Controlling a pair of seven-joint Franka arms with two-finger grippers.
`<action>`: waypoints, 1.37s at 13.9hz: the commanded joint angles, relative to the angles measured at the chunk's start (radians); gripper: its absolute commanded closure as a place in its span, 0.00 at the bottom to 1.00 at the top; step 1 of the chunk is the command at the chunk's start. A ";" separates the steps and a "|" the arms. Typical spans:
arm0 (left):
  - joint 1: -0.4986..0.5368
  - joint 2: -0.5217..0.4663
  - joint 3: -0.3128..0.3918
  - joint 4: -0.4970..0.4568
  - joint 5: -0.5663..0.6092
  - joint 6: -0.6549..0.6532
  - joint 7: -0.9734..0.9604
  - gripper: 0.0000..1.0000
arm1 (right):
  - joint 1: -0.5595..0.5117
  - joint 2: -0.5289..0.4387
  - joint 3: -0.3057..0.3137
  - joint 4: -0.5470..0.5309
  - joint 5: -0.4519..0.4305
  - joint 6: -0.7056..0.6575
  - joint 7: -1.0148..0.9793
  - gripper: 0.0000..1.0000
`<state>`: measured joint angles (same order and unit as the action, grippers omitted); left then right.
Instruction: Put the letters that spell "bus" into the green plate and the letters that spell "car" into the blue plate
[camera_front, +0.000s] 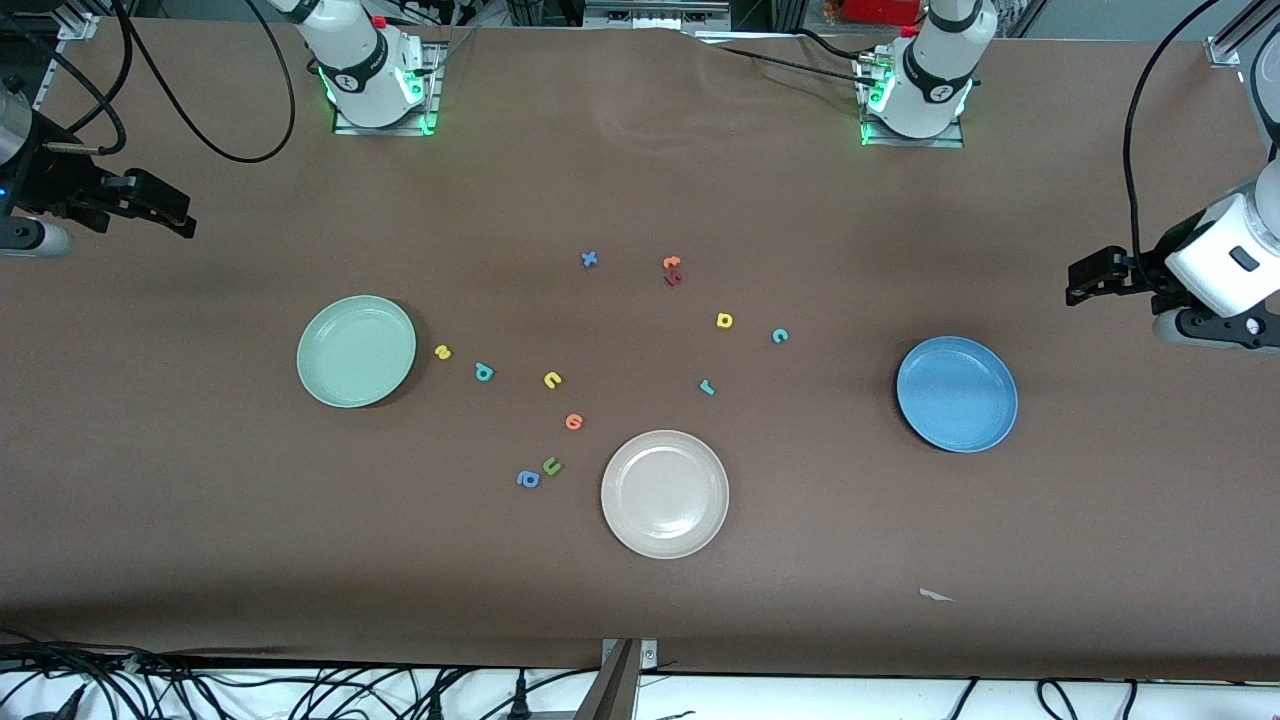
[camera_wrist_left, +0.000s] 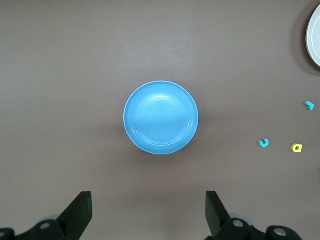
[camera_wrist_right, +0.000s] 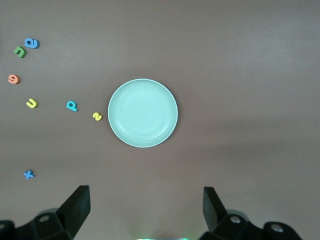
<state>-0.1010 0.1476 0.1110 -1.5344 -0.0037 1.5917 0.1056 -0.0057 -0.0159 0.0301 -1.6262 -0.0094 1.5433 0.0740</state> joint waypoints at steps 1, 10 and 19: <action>0.009 -0.016 -0.005 0.000 0.011 -0.016 0.019 0.00 | 0.004 0.005 -0.004 0.020 -0.014 -0.019 -0.003 0.00; 0.006 -0.014 -0.007 0.005 0.013 -0.016 0.006 0.00 | 0.007 0.004 -0.003 0.020 -0.014 -0.020 -0.005 0.00; 0.000 -0.010 -0.007 0.000 0.010 -0.015 0.006 0.00 | 0.094 0.089 0.008 0.017 -0.001 -0.097 -0.020 0.00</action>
<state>-0.1009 0.1476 0.1105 -1.5344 -0.0037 1.5906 0.1055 0.0462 0.0291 0.0401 -1.6282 -0.0088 1.4733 0.0714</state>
